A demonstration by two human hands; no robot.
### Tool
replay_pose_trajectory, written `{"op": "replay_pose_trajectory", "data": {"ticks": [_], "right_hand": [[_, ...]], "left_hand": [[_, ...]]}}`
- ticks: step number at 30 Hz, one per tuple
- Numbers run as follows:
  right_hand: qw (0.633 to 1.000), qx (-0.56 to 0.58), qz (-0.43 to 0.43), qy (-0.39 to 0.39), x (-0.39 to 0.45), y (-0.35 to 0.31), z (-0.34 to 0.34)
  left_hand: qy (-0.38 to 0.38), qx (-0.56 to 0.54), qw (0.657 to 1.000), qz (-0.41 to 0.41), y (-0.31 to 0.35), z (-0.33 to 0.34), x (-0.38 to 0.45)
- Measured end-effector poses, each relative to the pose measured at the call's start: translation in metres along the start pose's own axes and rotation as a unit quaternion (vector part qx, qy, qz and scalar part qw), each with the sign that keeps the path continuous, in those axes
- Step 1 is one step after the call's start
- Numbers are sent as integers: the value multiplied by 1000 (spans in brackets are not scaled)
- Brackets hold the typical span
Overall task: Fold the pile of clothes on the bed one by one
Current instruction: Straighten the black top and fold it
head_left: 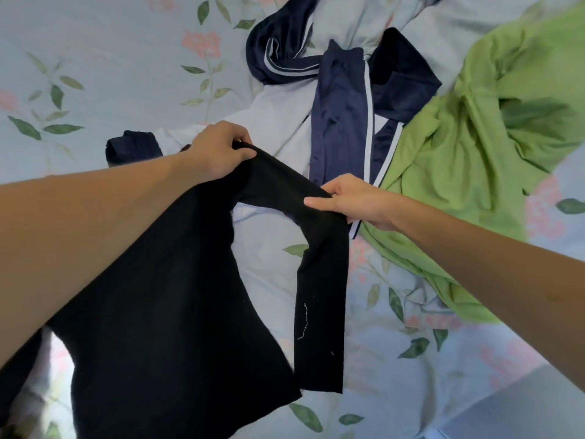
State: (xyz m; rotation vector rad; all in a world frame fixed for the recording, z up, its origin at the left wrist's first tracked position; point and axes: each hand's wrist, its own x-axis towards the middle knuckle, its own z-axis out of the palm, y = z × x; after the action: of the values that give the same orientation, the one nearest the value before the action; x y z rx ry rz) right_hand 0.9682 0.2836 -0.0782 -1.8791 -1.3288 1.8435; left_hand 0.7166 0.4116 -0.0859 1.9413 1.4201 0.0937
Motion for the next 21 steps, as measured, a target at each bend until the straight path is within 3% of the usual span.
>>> {"op": "replay_pose_trajectory", "data": {"ticks": [6,12,17,21], "right_hand": [[997,62,-1,-39,-26,38,7],[997,73,-17,21,-37,65,7],[996,62,-33,50,-46,79,-1],[995,70,-24,67,-59,83,-2]], "left_hand": [[42,81,996,-10,-3,14,1],[21,76,997,-6,-4,19,0],[-61,97,991,72,10,22,-13],[-168,143,962,159,39,47,-15]]}}
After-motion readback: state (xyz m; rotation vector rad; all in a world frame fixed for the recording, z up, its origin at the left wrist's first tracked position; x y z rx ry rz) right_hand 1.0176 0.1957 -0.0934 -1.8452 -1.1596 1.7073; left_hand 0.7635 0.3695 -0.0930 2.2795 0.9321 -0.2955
